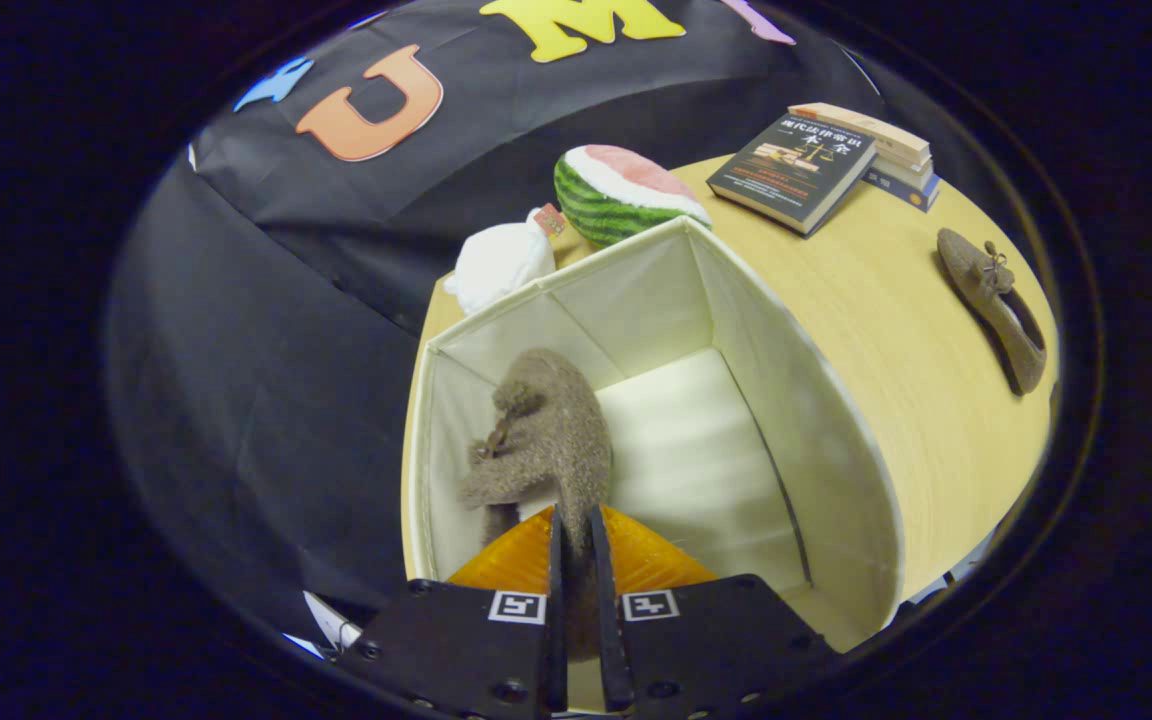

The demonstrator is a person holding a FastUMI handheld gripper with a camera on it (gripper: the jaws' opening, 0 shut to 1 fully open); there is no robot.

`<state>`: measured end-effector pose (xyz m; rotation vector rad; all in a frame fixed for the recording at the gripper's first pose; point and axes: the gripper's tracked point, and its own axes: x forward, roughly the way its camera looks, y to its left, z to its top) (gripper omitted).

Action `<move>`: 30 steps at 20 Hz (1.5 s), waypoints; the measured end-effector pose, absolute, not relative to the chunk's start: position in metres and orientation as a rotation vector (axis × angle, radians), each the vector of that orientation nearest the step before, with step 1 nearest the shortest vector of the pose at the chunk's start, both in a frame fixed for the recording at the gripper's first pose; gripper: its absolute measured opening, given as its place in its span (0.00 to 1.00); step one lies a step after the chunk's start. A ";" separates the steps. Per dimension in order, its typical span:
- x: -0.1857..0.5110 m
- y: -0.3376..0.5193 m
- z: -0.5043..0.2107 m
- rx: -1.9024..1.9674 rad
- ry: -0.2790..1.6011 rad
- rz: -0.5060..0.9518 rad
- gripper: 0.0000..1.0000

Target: Open the storage box then place both shoes into the box .Put the left shoe in first, then the right shoe, with the right side of both shoes facing outward in a uniform manner.

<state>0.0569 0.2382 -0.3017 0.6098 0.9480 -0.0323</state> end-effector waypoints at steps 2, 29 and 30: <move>0.058 0.240 -0.297 0.577 0.930 -0.001 0.37; 0.016 -0.052 -0.115 0.076 0.332 0.119 0.96; 0.015 -0.073 -0.119 0.082 0.331 0.105 0.96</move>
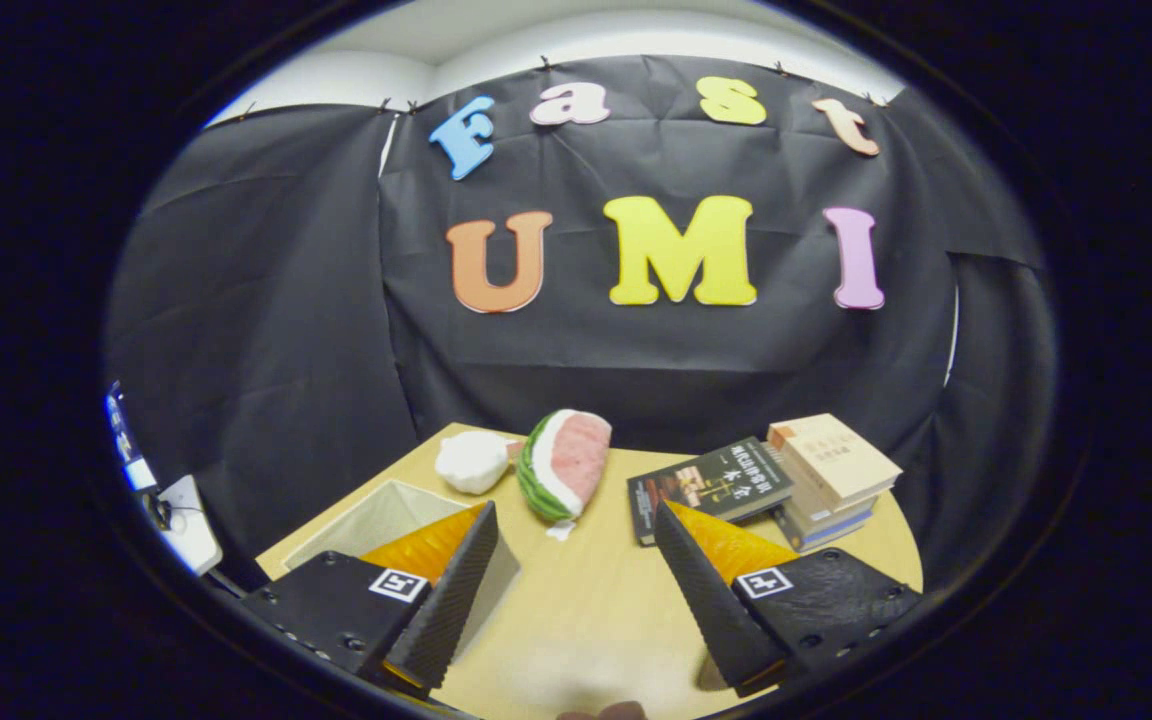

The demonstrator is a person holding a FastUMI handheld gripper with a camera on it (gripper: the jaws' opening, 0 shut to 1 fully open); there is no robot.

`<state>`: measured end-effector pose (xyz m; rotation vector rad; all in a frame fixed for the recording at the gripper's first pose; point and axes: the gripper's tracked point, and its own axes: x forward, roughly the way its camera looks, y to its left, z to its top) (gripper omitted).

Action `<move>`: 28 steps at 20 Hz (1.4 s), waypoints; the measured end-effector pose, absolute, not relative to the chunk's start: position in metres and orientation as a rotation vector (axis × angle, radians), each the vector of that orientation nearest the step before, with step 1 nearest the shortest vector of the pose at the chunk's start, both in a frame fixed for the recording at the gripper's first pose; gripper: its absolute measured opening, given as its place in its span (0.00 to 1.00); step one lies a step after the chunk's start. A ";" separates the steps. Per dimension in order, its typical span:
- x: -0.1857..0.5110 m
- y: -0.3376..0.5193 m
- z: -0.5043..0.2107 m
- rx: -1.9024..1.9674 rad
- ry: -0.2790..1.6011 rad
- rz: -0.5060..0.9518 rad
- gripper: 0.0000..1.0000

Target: Open the storage box then place both shoes into the box .Put the left shoe in first, then the right shoe, with the right side of both shoes facing outward in a uniform manner.

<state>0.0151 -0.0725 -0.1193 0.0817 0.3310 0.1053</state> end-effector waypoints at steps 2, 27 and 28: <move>0.013 -0.114 -0.131 0.096 0.342 0.067 0.96; -0.015 -0.256 -0.409 0.315 0.902 -0.104 0.95; -0.015 -0.257 -0.413 0.319 0.918 -0.112 0.79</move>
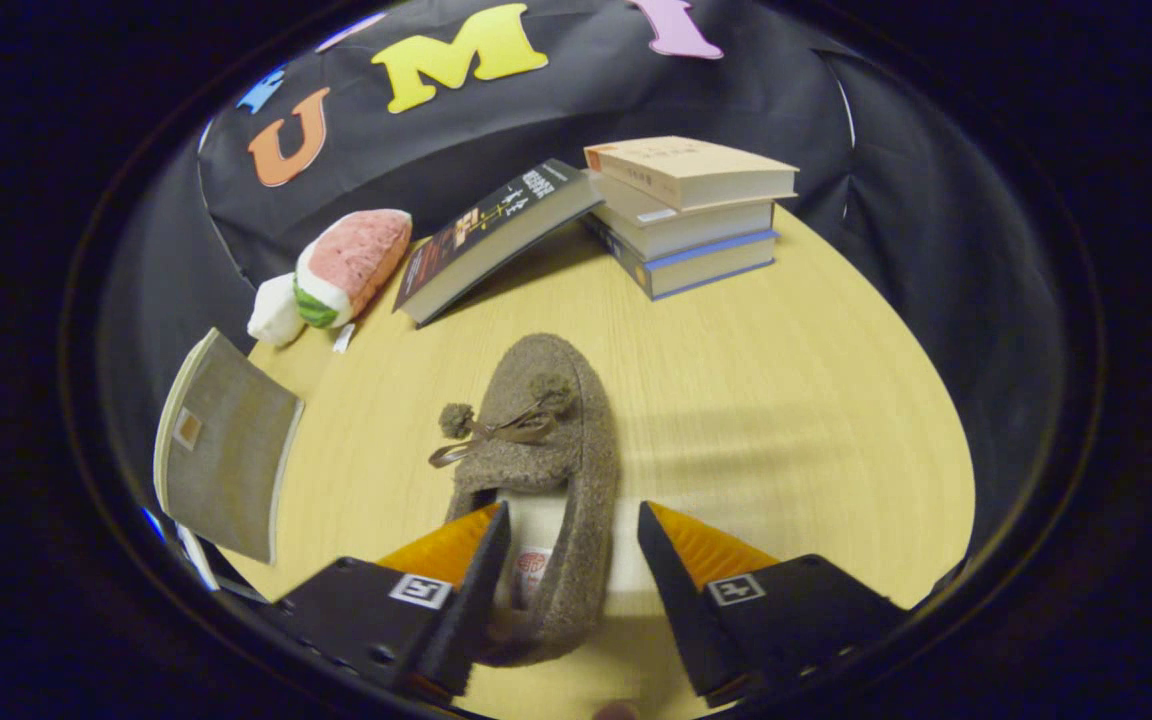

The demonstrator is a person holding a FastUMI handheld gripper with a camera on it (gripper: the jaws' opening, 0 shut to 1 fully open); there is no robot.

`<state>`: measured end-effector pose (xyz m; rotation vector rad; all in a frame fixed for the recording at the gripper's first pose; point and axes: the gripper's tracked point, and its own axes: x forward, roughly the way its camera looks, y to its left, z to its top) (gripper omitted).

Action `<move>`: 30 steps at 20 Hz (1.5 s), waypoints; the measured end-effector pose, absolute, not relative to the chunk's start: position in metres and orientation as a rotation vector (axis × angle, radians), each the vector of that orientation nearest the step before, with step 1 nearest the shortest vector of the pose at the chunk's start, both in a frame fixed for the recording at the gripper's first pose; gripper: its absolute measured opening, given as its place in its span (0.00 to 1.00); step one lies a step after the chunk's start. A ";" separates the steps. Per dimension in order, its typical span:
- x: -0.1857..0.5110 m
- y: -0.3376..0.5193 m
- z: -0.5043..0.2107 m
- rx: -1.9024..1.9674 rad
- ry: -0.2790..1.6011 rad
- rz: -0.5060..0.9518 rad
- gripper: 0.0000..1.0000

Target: Open the storage box then place both shoes into the box .Put the left shoe in first, then the right shoe, with the right side of both shoes facing outward in a uniform manner.

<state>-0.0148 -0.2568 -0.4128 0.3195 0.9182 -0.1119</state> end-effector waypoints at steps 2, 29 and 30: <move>-0.018 -0.257 -0.414 0.352 0.955 -0.139 0.49; -0.003 -0.045 -0.198 0.532 0.736 -0.067 0.00; -0.001 -0.031 -0.193 0.535 0.728 -0.062 0.00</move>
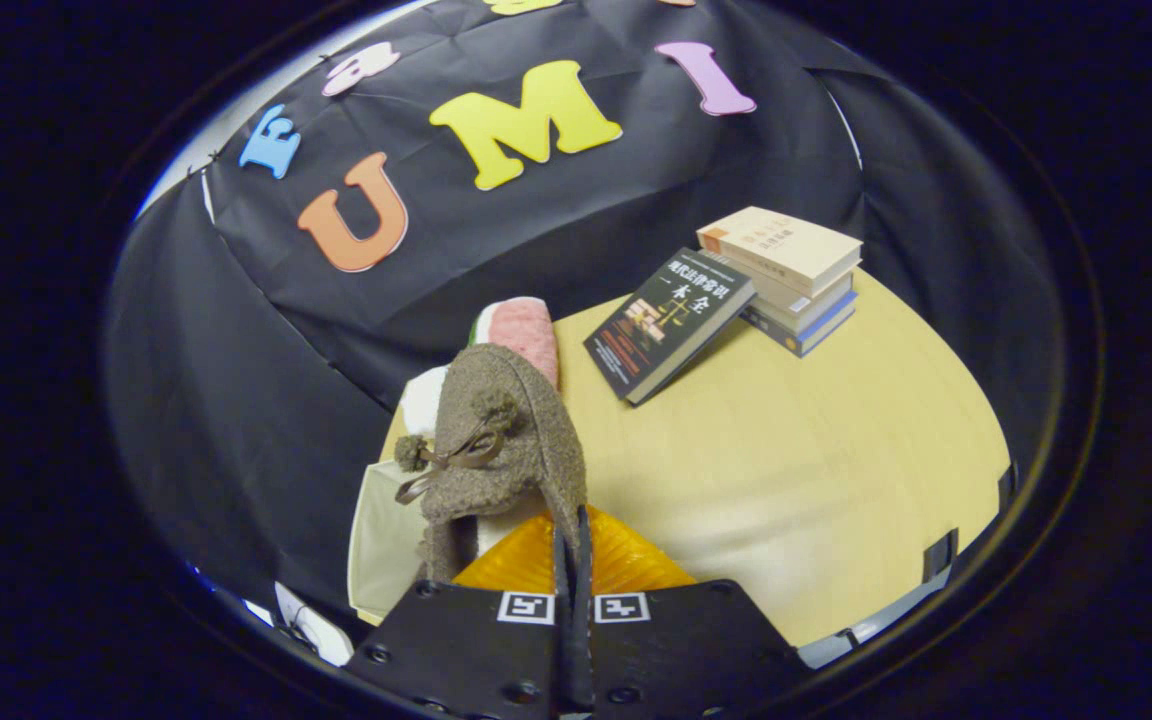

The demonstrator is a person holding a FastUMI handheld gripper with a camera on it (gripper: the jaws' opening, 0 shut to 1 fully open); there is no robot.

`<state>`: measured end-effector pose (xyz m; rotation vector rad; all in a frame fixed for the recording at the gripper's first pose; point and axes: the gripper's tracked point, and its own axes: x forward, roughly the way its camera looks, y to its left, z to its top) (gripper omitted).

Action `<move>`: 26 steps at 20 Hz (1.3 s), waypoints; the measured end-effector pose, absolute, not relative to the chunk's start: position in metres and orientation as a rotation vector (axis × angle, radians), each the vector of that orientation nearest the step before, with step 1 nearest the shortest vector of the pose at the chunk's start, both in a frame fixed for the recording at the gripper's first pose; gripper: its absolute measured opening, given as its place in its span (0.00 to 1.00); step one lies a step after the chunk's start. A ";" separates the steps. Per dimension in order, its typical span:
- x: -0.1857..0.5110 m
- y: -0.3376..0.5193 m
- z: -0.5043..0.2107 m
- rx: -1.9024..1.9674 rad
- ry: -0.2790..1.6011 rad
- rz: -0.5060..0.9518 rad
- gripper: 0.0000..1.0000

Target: Open the storage box then place both shoes into the box .Put the left shoe in first, then the right shoe, with the right side of both shoes facing outward in a uniform manner.

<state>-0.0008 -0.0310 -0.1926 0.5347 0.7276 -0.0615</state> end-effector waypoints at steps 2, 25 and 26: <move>0.000 -0.003 -0.185 0.542 0.716 -0.052 0.00; 0.024 0.128 -0.264 0.333 0.787 -0.299 0.00; 0.024 0.131 -0.266 0.315 0.792 -0.306 0.00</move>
